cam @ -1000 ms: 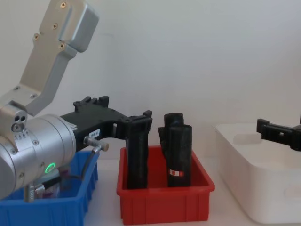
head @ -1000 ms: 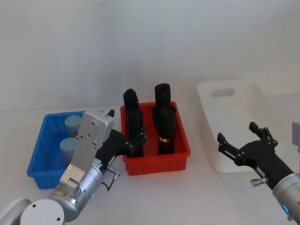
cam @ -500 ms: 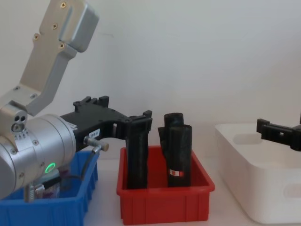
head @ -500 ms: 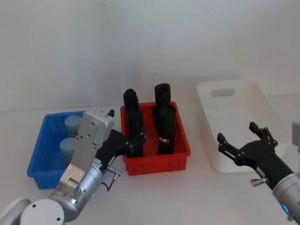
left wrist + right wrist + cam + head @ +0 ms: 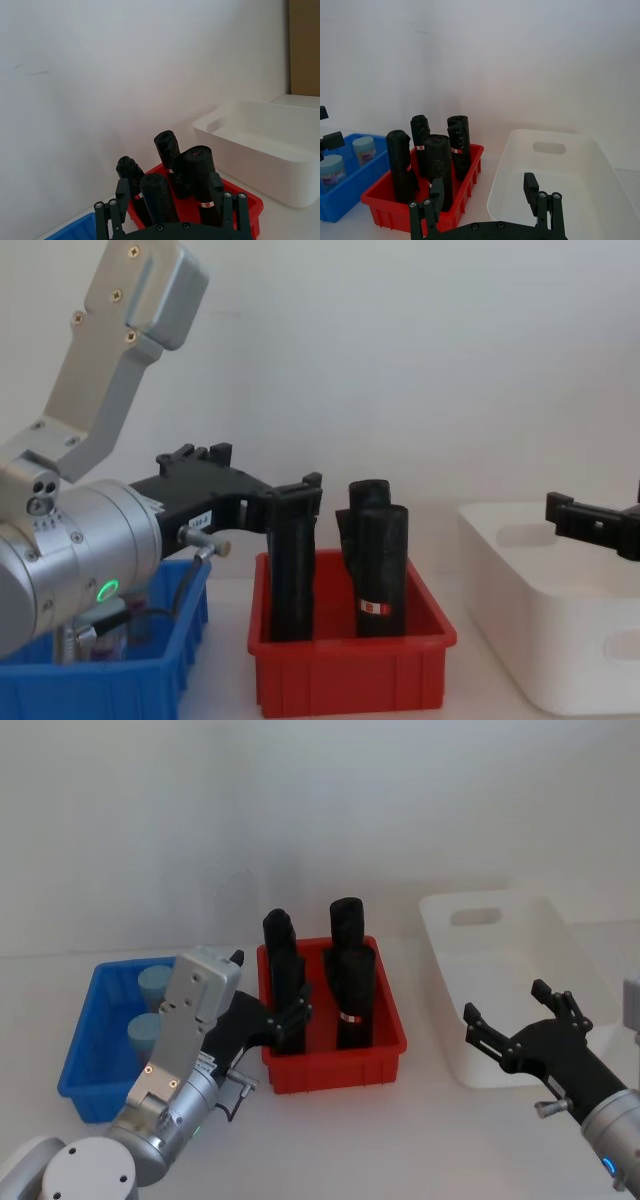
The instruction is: Pick the cotton swabs from the blue box and place them into the white box.
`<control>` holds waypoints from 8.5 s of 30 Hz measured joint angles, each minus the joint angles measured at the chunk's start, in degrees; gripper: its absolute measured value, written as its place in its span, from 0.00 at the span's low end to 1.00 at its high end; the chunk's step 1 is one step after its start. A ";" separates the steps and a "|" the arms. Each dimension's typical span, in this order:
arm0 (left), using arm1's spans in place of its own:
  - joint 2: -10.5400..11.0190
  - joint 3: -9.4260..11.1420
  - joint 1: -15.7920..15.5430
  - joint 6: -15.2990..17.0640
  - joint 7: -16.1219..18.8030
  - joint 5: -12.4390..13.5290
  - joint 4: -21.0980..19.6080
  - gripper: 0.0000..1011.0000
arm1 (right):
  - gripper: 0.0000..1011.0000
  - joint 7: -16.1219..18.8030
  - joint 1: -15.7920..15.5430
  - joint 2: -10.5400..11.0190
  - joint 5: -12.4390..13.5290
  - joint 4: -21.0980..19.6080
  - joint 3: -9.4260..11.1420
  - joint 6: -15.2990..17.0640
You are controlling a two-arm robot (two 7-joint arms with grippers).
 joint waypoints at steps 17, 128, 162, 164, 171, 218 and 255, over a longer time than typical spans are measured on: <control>-1.10 -2.12 -3.04 1.18 -2.61 -3.77 4.10 0.99 | 0.99 0.00 0.00 0.00 0.00 0.00 0.00 0.00; -0.29 -10.44 -11.52 13.25 -6.89 -7.99 24.99 0.66 | 0.99 0.00 0.00 0.00 0.00 0.00 0.00 0.00; 3.02 -11.35 -11.47 22.53 -23.09 -7.32 4.03 0.66 | 0.99 0.00 0.00 0.00 0.00 0.00 0.00 0.00; 2.93 -11.13 -11.86 22.81 -24.68 -7.42 3.54 0.66 | 0.99 0.00 0.00 0.00 0.00 0.00 0.00 0.00; 2.33 -10.30 -13.23 23.50 -29.91 -7.49 2.80 0.66 | 0.99 0.00 0.00 0.00 0.00 0.00 0.00 0.00; -0.60 -6.79 -18.05 24.88 -43.35 -5.75 2.56 0.66 | 0.99 16.47 2.52 0.35 -2.16 -3.99 -1.90 3.85; -0.68 -6.71 -18.15 24.89 -43.69 -5.73 2.57 0.66 | 0.99 25.12 12.15 -3.85 -8.46 -1.80 -4.56 12.16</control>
